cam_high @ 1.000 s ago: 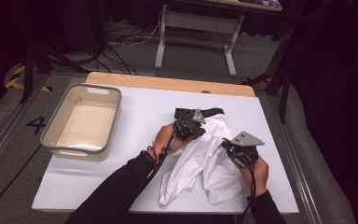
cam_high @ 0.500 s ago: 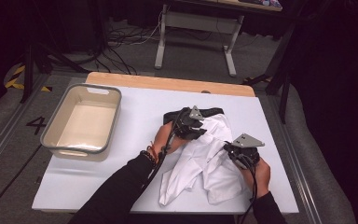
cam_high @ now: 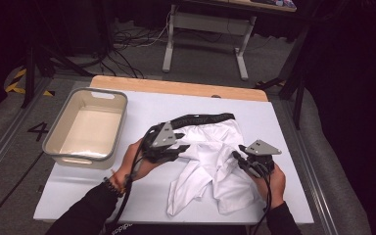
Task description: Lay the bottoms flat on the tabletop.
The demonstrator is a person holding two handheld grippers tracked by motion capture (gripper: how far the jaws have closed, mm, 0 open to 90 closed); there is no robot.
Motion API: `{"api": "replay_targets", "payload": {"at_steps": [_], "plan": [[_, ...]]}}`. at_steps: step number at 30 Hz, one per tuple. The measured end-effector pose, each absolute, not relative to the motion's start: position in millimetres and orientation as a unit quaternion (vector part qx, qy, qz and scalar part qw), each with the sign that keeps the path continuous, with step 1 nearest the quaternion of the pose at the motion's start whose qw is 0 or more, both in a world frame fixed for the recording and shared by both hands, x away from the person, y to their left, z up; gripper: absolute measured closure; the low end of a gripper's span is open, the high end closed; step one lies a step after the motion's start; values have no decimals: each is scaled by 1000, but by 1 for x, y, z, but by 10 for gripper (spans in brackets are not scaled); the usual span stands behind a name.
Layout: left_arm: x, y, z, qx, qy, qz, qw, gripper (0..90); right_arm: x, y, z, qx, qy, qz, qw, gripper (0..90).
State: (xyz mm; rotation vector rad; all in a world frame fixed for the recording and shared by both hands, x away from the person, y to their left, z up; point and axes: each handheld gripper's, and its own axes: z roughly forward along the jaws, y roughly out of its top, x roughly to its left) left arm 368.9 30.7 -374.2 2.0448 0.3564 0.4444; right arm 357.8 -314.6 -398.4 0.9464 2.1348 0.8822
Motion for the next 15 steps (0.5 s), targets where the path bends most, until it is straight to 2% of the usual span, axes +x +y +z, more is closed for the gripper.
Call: {"api": "replay_targets", "payload": {"at_steps": [4, 9, 12, 15], "plan": [[346, 49, -398, 856, 147, 168, 466, 587, 349, -318, -393, 359, 805, 342, 325, 538], [335, 50, -428, 884, 153, 139, 420, 591, 340, -324, -384, 370, 786, 363, 336, 518], [336, 43, -439, 896, 151, 120, 399, 598, 334, -324, -377, 374, 772, 383, 342, 557], [337, 33, -450, 906, 143, 103, 385, 605, 332, -316, -371, 358, 775, 407, 325, 627]]}}
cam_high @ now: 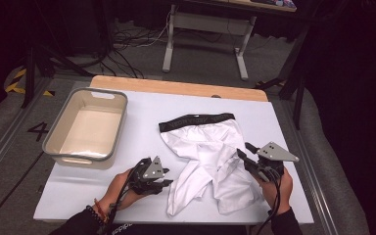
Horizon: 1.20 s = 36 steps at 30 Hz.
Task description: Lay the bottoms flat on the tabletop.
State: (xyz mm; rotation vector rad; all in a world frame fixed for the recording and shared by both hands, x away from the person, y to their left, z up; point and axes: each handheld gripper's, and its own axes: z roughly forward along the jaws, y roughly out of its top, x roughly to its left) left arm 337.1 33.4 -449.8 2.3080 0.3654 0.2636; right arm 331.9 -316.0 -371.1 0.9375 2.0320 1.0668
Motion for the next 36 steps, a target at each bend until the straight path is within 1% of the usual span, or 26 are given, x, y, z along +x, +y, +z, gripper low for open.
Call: {"api": "replay_targets", "payload": {"at_steps": [3, 6, 10, 14, 16, 20, 22, 23, 24, 25, 27, 29, 30, 32, 34, 36], "plan": [[338, 25, -455, 912, 138, 92, 376, 605, 331, -294, -368, 325, 791, 422, 301, 707], [338, 18, -456, 914, 131, 87, 375, 606, 330, -266, -369, 289, 810, 430, 276, 745], [339, 14, -458, 917, 127, 84, 368, 606, 338, -230, -380, 256, 840, 413, 240, 701], [341, 16, -459, 917, 131, 65, 372, 613, 351, -200, -393, 239, 864, 382, 222, 634], [340, 17, -459, 917, 129, 59, 372, 647, 361, -188, -400, 236, 876, 366, 207, 599], [340, 16, -460, 917, 125, 50, 374, 728, 383, -164, -417, 215, 907, 283, 224, 589], [341, 17, -459, 919, 126, 47, 372, 756, 393, -158, -425, 225, 916, 262, 202, 582], [341, 17, -459, 919, 125, 49, 370, 786, 399, -156, -429, 229, 920, 244, 207, 603], [340, 17, -459, 919, 126, 51, 369, 823, 403, -155, -432, 231, 920, 233, 212, 644], [340, 17, -459, 919, 124, 52, 371, 869, 405, -155, -434, 231, 923, 228, 209, 668], [340, 17, -459, 919, 124, 53, 371, 886, 410, -155, -437, 236, 923, 222, 208, 759], [340, 17, -459, 918, 127, 54, 372, 891, 414, -156, -438, 245, 921, 225, 203, 882], [340, 17, -459, 918, 125, 56, 372, 893, 414, -156, -438, 244, 921, 219, 212, 900], [338, 19, -457, 920, 126, 72, 363, 895, 412, -159, -433, 244, 915, 230, 223, 900], [339, 25, -456, 920, 133, 72, 361, 895, 409, -165, -422, 251, 903, 256, 236, 900], [340, 32, -455, 917, 143, 74, 365, 896, 408, -174, -409, 261, 890, 291, 233, 900]]}}
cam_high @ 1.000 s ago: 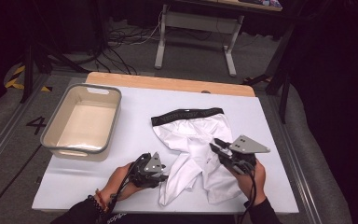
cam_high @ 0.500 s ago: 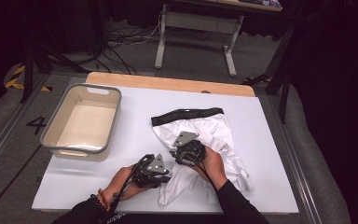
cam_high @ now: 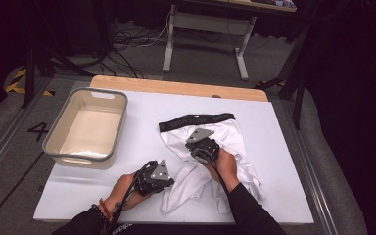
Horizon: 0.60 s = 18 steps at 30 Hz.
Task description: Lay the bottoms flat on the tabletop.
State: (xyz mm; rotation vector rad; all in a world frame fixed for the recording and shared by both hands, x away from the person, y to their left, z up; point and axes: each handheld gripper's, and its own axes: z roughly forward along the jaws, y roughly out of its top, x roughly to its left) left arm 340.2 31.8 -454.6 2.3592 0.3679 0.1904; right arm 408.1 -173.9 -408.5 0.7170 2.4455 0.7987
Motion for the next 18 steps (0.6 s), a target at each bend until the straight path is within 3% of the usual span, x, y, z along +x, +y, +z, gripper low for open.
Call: {"api": "replay_targets", "payload": {"at_steps": [2, 5, 10, 13, 15, 18], "plan": [[340, 36, -453, 916, 149, 71, 366, 896, 406, -175, -403, 251, 891, 310, 214, 876], [337, 40, -453, 917, 149, 78, 362, 895, 406, -162, -409, 233, 909, 289, 190, 694], [334, 48, -453, 915, 152, 80, 365, 895, 417, -145, -431, 255, 916, 267, 157, 554], [333, 51, -452, 915, 153, 80, 364, 895, 424, -143, -438, 279, 911, 264, 148, 575], [332, 52, -453, 915, 153, 83, 365, 896, 427, -143, -440, 285, 909, 270, 139, 642], [330, 52, -453, 915, 150, 86, 365, 895, 427, -140, -441, 282, 909, 273, 136, 842]]}}
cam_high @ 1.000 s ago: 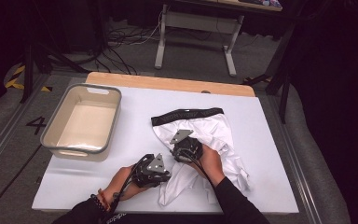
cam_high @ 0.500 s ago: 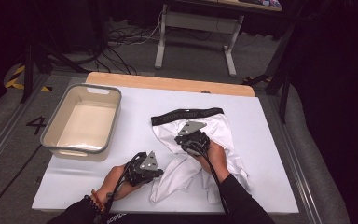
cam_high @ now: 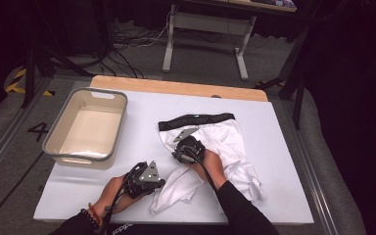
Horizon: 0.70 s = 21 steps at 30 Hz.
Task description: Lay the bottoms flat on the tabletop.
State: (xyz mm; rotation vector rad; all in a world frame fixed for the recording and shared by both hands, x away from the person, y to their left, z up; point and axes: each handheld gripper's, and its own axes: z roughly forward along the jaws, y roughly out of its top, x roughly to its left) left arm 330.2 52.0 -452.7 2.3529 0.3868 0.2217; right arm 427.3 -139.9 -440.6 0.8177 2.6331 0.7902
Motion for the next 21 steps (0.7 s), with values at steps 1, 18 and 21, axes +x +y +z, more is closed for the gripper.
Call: {"api": "replay_targets", "payload": {"at_steps": [1, 18, 21], "plan": [[330, 53, -452, 914, 150, 89, 367, 895, 427, -138, -441, 277, 911, 270, 141, 898], [325, 85, -447, 895, 196, 101, 387, 894, 415, -212, -381, 334, 827, 399, 214, 900], [319, 91, -447, 896, 202, 107, 381, 893, 410, -233, -378, 345, 816, 407, 222, 900]]}}
